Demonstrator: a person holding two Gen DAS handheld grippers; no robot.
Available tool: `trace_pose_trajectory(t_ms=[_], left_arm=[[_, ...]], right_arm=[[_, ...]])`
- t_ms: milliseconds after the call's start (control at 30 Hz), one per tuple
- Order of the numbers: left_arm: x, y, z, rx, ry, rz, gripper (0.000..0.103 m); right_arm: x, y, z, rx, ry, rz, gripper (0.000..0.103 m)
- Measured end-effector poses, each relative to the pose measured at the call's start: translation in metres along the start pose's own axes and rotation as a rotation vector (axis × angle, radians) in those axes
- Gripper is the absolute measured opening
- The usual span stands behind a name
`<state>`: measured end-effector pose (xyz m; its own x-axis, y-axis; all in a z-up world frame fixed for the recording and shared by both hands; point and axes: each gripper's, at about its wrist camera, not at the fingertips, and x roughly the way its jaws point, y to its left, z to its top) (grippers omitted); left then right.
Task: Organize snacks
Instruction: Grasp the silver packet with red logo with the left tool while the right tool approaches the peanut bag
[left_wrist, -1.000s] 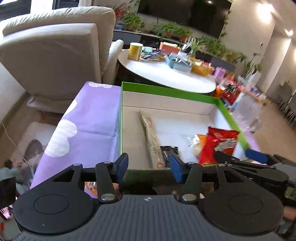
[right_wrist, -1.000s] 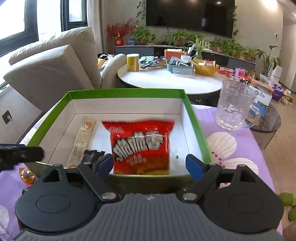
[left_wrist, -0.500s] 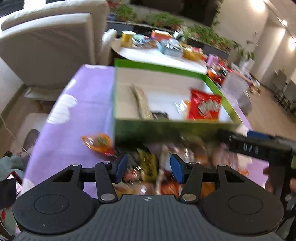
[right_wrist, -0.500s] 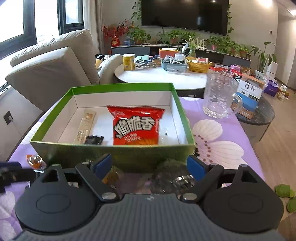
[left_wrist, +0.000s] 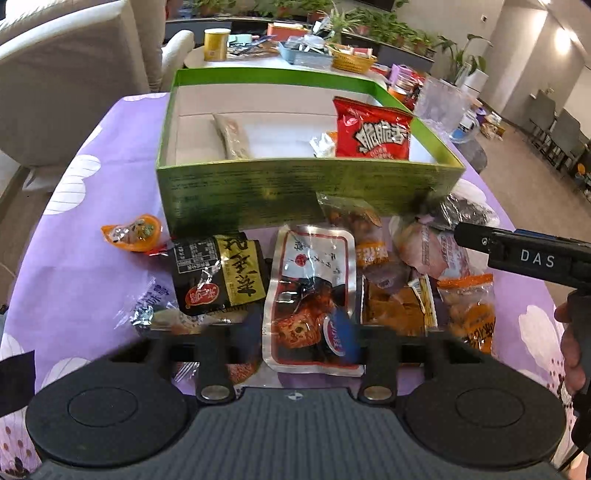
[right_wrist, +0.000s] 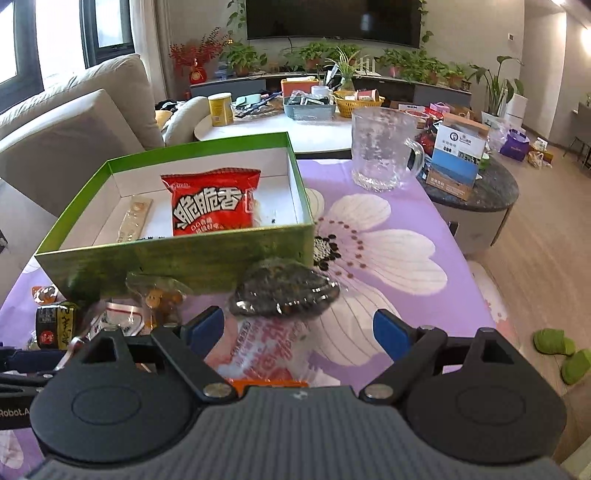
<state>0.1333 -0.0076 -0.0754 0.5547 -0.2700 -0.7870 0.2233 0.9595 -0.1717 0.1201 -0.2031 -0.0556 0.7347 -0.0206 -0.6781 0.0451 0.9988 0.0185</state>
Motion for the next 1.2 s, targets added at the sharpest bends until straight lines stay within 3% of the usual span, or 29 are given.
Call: trace_pose_trajectory(t_ms=[433, 700, 833, 967, 1033, 1200], left_arm=[[-0.045, 0.018, -0.025, -0.031, -0.025, -0.061, 0.014], [-0.071, 0.033, -0.050, -0.030, -0.004, -0.041, 0.016], [-0.072, 0.031, -0.054, -0.004, -0.015, 0.017, 0.043], [-0.072, 0.027, -0.055, 0.006, -0.026, 0.011, 0.047], [-0.069, 0.025, -0.055, 0.023, -0.023, 0.001, 0.053], [-0.054, 0.018, -0.061, 0.065, 0.044, 0.029, 0.054]], right_arm=[[-0.008, -0.003, -0.014, -0.010, 0.018, -0.001, 0.078], [-0.019, 0.000, -0.027, -0.026, 0.012, 0.041, 0.078], [-0.022, 0.008, -0.038, -0.070, 0.029, 0.067, 0.078], [-0.027, 0.016, -0.050, -0.126, 0.038, 0.068, 0.078], [-0.028, 0.019, -0.055, -0.151, 0.041, 0.066, 0.078], [-0.023, 0.023, -0.059, -0.159, 0.073, 0.045, 0.078]])
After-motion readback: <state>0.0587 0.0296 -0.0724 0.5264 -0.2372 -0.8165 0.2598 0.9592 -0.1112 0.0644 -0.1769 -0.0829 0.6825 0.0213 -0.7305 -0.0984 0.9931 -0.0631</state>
